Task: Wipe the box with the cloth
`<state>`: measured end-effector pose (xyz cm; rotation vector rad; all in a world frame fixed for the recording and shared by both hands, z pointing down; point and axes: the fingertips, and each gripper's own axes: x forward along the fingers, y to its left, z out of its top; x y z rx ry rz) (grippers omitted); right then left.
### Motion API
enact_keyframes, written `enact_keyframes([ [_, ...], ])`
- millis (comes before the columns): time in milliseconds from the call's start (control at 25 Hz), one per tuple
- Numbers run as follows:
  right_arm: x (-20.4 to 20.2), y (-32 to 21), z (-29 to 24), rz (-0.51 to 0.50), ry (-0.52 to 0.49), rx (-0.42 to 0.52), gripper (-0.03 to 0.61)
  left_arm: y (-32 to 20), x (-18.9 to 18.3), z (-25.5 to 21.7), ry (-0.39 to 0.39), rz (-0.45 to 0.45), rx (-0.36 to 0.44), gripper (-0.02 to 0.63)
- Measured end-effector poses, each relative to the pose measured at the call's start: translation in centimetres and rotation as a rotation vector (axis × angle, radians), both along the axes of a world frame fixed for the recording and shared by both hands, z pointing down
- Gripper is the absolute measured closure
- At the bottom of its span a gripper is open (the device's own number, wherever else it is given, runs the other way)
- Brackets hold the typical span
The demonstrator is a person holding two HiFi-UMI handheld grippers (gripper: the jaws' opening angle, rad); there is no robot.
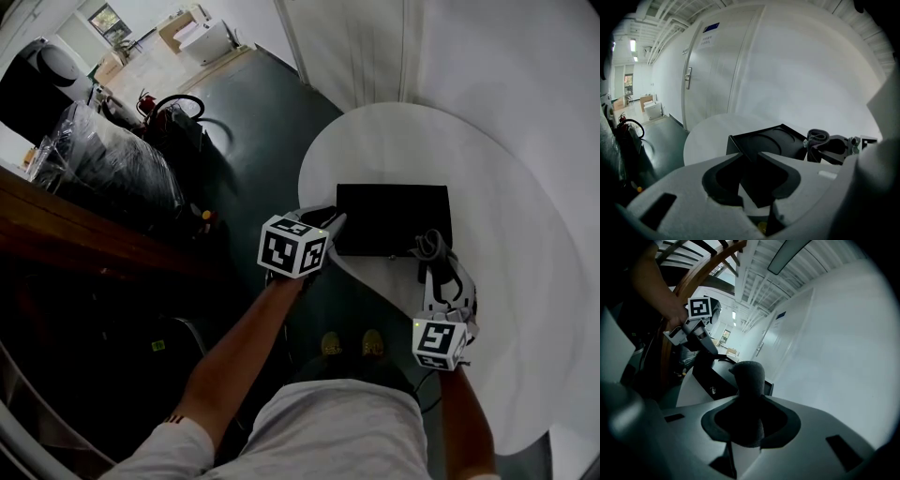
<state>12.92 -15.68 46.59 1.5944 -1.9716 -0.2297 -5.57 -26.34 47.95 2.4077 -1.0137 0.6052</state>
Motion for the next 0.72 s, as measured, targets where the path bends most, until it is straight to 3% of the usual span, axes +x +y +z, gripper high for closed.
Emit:
enact_keyframes([
  [280,0.8,1.2,-0.4,0.007,0.032,0.012,0.48,0.1,0.0,-0.1,0.006,-0.005,0.0,0.514],
  [520,-7.1,2.5,-1.1,-0.244,0.201,0.051,0.48,0.1,0.0,0.1,0.011,-0.004,-0.004,0.514],
  [720,-13.7,2.9,0.4,-0.414,0.276,0.017,0.48,0.0,0.1,-0.1,0.014,0.0,-0.007,0.514],
])
